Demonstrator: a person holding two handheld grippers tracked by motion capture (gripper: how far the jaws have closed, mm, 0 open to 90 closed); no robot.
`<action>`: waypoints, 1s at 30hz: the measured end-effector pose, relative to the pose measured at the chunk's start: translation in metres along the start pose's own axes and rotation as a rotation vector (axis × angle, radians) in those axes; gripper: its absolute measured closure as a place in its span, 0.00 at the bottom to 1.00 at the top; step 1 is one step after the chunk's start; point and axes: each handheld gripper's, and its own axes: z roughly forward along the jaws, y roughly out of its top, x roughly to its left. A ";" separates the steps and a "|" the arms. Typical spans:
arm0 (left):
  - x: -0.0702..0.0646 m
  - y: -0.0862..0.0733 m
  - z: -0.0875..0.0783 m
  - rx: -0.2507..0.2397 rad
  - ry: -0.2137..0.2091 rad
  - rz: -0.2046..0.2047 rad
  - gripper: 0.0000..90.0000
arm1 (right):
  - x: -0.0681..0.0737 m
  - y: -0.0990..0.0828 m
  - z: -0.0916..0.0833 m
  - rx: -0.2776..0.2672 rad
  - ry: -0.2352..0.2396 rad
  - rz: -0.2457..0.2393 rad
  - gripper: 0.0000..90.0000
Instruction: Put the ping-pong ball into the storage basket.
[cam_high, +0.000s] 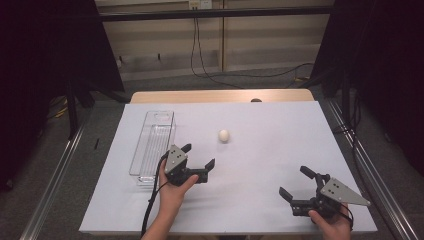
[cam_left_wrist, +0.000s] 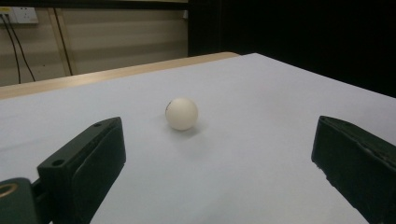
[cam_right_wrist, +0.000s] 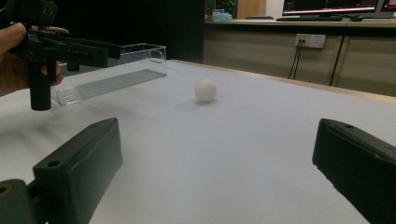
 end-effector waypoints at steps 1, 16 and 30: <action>0.000 0.000 0.000 0.013 0.005 0.008 0.03 | 0.000 0.000 0.000 0.000 0.002 0.001 0.01; 0.000 0.000 0.006 0.019 0.008 -0.001 0.03 | 0.000 0.000 0.000 -0.007 0.003 -0.001 0.01; 0.000 0.002 0.016 0.039 0.015 0.003 0.03 | 0.000 0.000 -0.001 -0.004 0.003 -0.003 0.01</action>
